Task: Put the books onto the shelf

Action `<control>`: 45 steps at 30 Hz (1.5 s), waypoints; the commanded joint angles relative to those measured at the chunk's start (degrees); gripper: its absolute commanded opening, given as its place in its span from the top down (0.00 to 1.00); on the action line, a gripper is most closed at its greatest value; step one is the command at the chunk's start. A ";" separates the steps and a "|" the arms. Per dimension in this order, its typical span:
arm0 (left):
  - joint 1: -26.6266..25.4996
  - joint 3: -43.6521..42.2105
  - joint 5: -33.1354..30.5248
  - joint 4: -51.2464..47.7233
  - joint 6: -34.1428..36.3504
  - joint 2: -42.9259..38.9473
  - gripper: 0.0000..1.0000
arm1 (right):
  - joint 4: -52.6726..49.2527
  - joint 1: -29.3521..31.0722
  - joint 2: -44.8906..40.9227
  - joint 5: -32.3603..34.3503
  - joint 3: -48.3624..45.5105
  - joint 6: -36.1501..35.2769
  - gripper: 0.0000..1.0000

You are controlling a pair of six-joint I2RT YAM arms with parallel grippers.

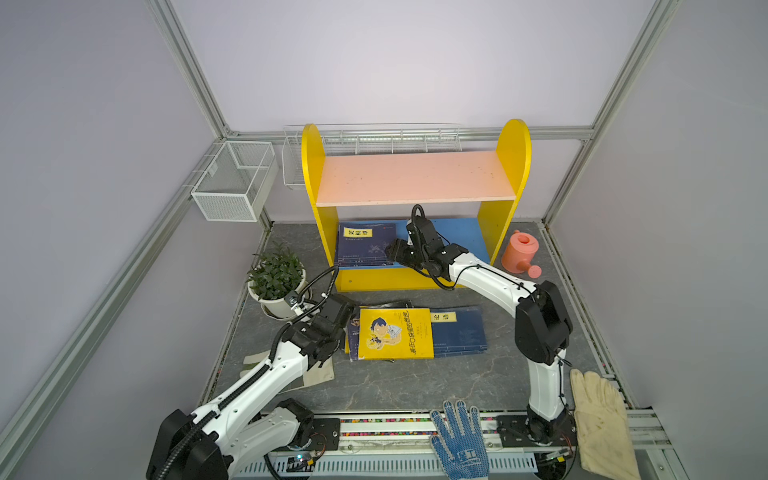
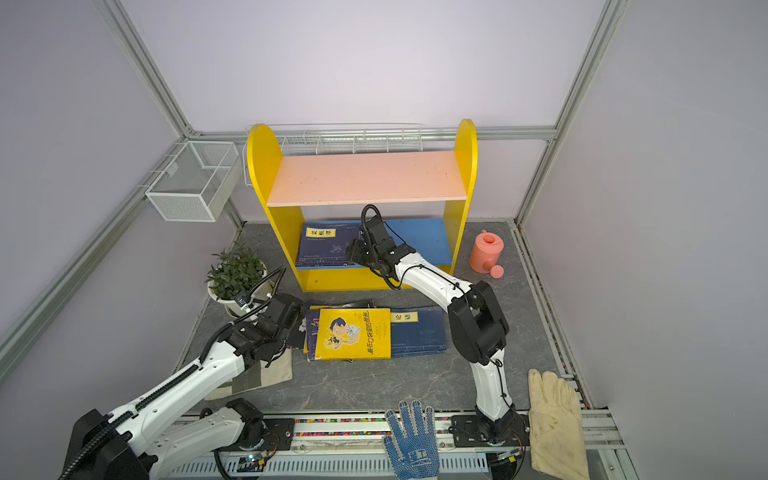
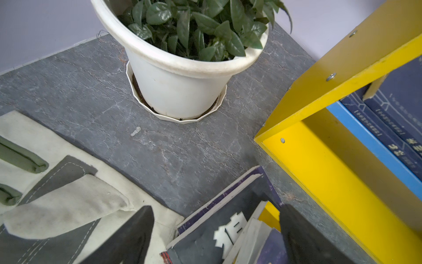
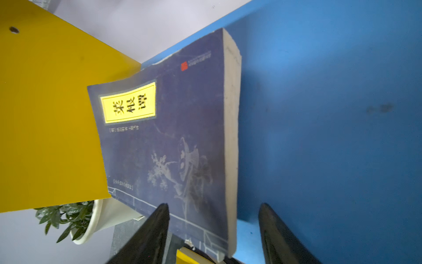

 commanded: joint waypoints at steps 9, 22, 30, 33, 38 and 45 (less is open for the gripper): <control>0.31 -0.42 0.24 0.41 0.51 0.45 0.13 | 2.71 -1.89 0.07 -2.26 0.64 -5.91 0.62; 0.31 0.09 0.42 0.32 1.35 1.18 0.13 | 2.83 -1.21 4.25 -9.10 3.63 -8.23 0.76; 0.31 0.11 0.46 0.88 1.33 1.75 0.13 | 1.68 0.53 3.00 -9.28 3.56 -11.36 0.79; 0.31 0.13 1.70 2.16 2.23 2.10 0.13 | 1.21 0.61 2.48 -8.39 3.25 -11.73 0.74; 0.31 0.63 3.44 4.55 6.10 2.98 0.13 | 1.07 0.55 -1.50 -3.54 1.42 -14.98 0.48; 0.31 0.77 10.24 9.23 18.17 3.29 0.12 | 0.74 0.48 -14.64 2.25 -9.18 -22.16 0.36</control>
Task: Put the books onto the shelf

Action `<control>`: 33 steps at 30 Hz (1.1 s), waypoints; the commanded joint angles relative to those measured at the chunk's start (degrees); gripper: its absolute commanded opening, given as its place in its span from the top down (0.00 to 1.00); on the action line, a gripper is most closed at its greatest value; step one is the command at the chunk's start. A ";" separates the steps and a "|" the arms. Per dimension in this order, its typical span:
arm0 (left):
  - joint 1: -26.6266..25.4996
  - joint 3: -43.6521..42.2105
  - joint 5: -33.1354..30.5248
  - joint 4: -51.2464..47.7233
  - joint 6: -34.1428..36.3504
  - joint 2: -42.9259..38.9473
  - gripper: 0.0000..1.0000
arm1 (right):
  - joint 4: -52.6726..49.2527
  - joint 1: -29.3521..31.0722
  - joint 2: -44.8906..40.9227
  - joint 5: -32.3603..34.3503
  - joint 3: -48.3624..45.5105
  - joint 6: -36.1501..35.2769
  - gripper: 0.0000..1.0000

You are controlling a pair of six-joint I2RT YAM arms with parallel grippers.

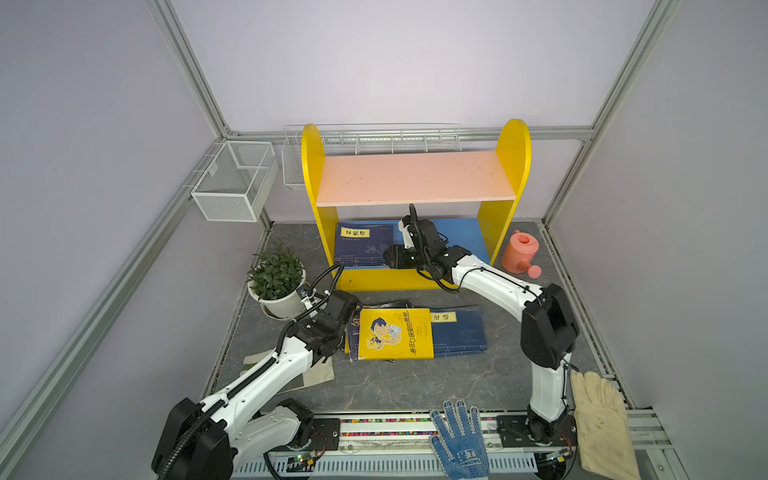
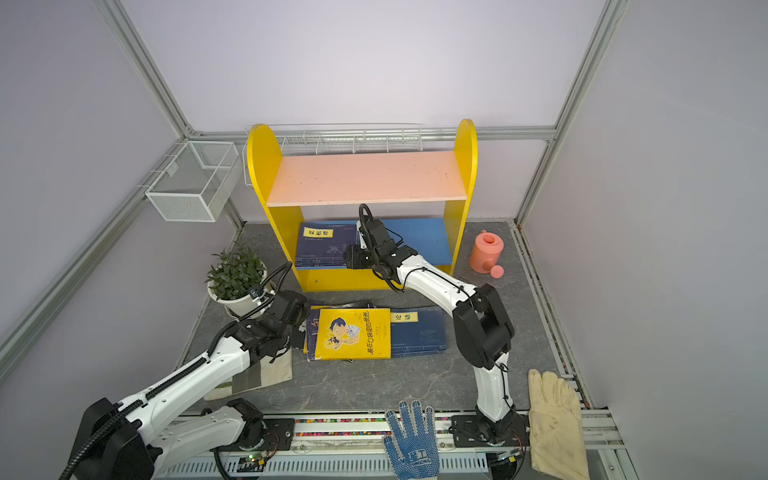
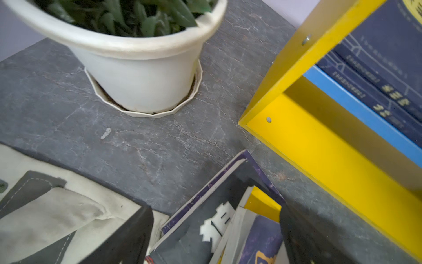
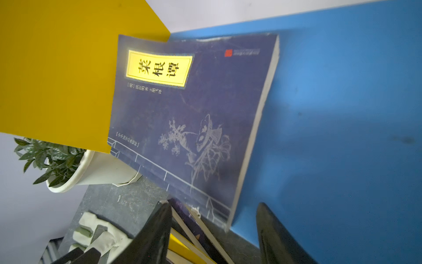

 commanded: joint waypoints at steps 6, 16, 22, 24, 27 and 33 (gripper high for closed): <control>0.07 -0.28 16.11 6.49 17.51 0.41 0.12 | -7.79 -0.43 -19.48 -1.57 -19.19 -10.34 0.35; -9.19 4.93 20.77 12.66 29.83 6.72 0.12 | -18.99 -10.42 -32.27 3.57 -38.59 -5.36 0.33; -16.25 13.88 23.85 13.69 39.16 18.02 0.12 | -18.20 -20.26 -32.66 -4.88 -47.14 -2.92 0.33; -18.03 17.34 26.02 14.55 41.97 22.15 0.12 | -17.92 -22.56 -32.10 -7.31 -48.94 -2.81 0.34; -20.00 22.18 29.42 15.35 45.03 27.48 0.14 | -16.85 -25.91 -32.70 -9.88 -51.86 -2.03 0.35; -21.86 31.85 35.79 13.99 48.84 36.62 0.19 | -13.39 -29.92 -32.83 -16.84 -56.59 -1.54 0.37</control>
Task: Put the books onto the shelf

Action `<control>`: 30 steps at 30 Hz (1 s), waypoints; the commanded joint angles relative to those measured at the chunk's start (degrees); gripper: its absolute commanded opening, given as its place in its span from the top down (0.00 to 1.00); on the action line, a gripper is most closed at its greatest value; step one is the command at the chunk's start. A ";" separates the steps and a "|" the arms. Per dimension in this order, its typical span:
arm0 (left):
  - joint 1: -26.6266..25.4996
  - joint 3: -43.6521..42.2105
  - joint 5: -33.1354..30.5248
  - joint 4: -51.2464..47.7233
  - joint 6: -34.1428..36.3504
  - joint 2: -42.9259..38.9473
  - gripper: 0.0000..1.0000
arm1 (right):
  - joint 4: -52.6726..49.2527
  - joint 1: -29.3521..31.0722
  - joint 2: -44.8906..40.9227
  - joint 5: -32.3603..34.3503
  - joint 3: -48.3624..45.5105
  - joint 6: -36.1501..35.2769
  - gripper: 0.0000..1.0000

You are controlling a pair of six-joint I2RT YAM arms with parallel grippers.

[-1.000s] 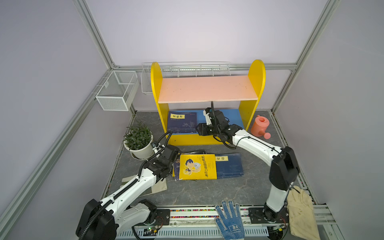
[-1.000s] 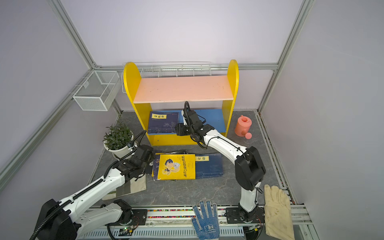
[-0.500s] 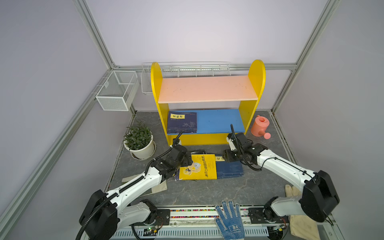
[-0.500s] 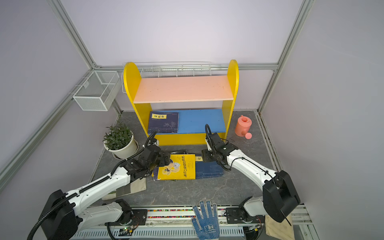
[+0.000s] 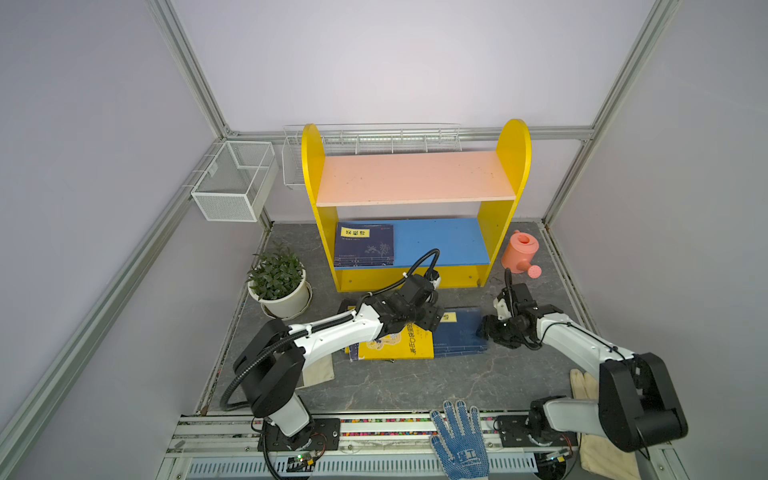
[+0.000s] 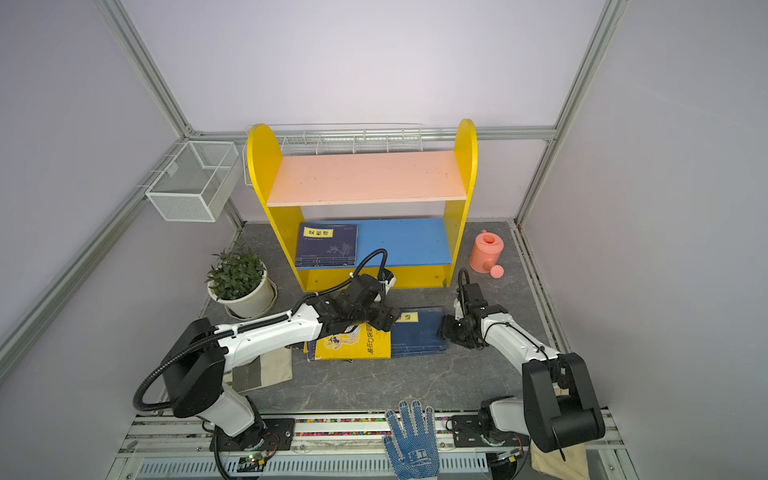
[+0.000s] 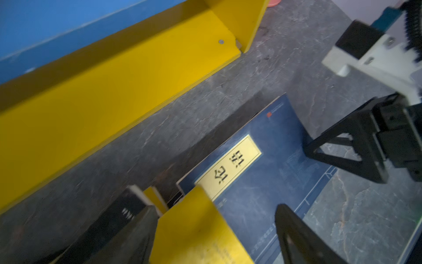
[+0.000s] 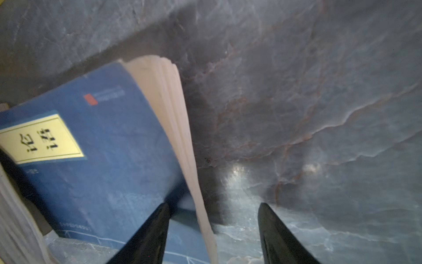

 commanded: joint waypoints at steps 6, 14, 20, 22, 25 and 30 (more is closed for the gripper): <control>-2.30 9.41 4.39 -3.43 8.03 10.04 0.30 | 3.48 -1.69 -0.59 -8.31 -4.73 -0.61 0.44; -2.31 8.43 0.06 -6.85 8.30 12.82 0.67 | 5.19 -1.89 0.48 -10.42 -5.12 -0.80 0.51; -2.31 7.16 -1.47 -8.80 8.56 14.29 0.82 | 6.16 -1.88 0.52 -10.53 -4.98 -0.84 0.51; -2.31 7.01 -1.54 -9.53 9.02 14.76 0.85 | 6.72 -1.88 0.47 -11.23 -5.00 -0.88 0.52; -2.31 7.15 -2.25 -10.56 9.10 15.89 0.94 | 7.28 -1.87 0.36 -11.95 -5.02 -0.95 0.52; -2.31 7.15 -1.48 -11.17 8.85 17.55 1.00 | 9.06 -1.89 -0.55 -13.27 -5.20 -1.76 0.53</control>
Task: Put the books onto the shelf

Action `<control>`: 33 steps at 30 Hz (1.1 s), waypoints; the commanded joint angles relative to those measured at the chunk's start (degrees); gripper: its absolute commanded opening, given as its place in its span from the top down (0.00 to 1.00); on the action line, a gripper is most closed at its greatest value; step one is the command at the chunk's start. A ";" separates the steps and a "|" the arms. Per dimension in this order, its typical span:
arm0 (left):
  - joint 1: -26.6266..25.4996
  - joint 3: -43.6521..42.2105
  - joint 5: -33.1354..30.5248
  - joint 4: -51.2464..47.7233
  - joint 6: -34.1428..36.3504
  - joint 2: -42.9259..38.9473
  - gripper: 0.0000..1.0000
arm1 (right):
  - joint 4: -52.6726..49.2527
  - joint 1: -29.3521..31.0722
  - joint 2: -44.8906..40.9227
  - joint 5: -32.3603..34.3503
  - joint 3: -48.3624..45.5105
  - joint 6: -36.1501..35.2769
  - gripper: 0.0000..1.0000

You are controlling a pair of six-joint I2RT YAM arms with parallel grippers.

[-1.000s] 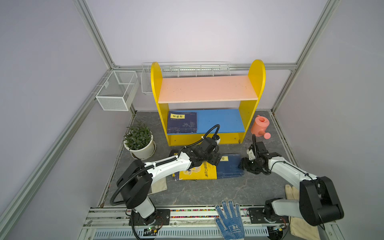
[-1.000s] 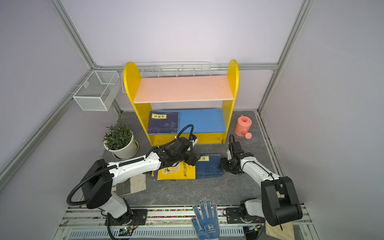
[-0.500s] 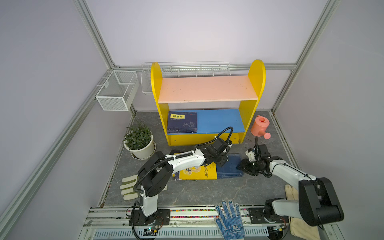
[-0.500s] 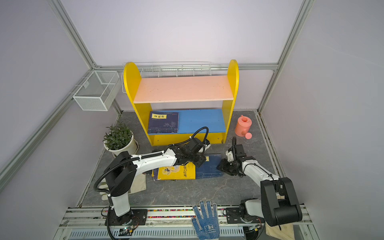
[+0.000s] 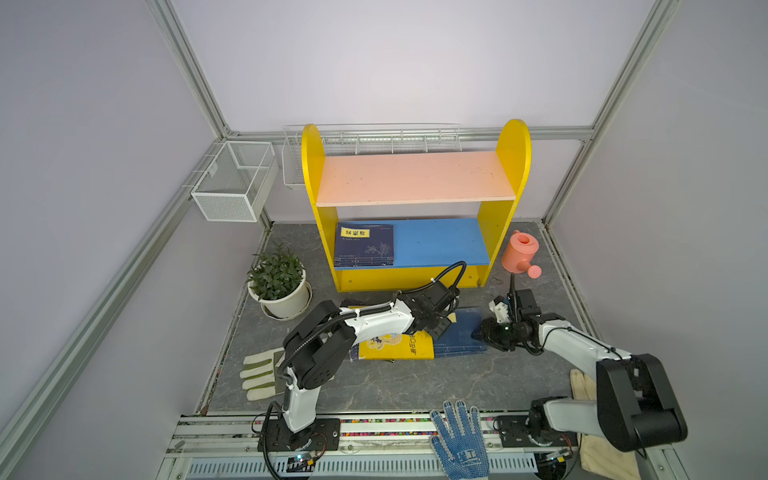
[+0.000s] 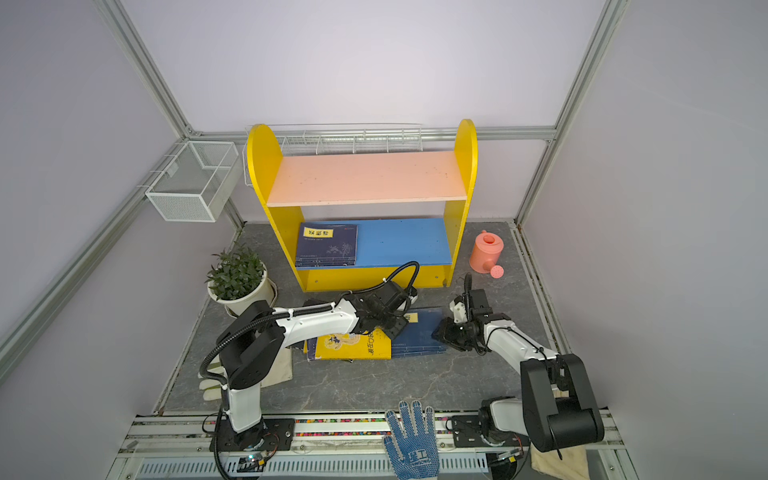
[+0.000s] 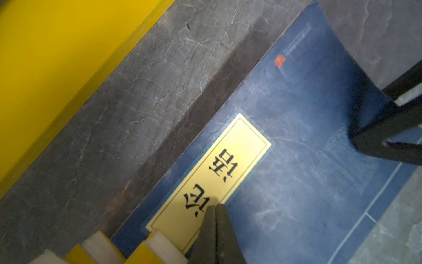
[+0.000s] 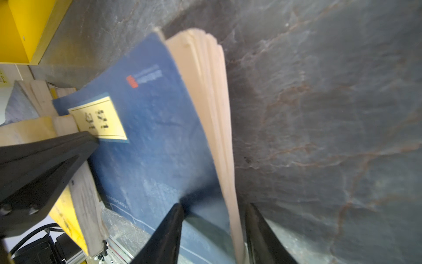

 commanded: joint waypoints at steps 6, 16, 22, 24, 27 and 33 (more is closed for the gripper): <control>-0.03 -0.63 -0.29 -4.46 0.54 3.19 1.00 | 1.63 -0.03 -5.96 -3.00 -0.06 -1.40 0.57; -0.03 -0.89 0.78 -3.22 0.42 3.27 1.00 | 1.43 0.06 -10.91 -7.22 2.42 -1.34 0.61; 0.31 -1.27 0.59 -1.31 -0.91 2.18 1.00 | 1.45 0.15 -10.50 -6.70 3.39 -1.17 0.80; 0.48 -2.34 0.32 0.66 -1.21 0.28 1.00 | 1.06 0.15 -11.18 -5.25 3.64 -1.02 0.86; 0.49 -4.21 -1.33 4.64 -1.98 -4.49 0.98 | -0.47 0.15 -13.53 -0.99 4.28 -0.80 0.92; 0.57 -5.94 -13.55 10.71 -7.94 -16.02 0.45 | -7.83 0.06 -22.08 14.47 8.37 -1.25 0.93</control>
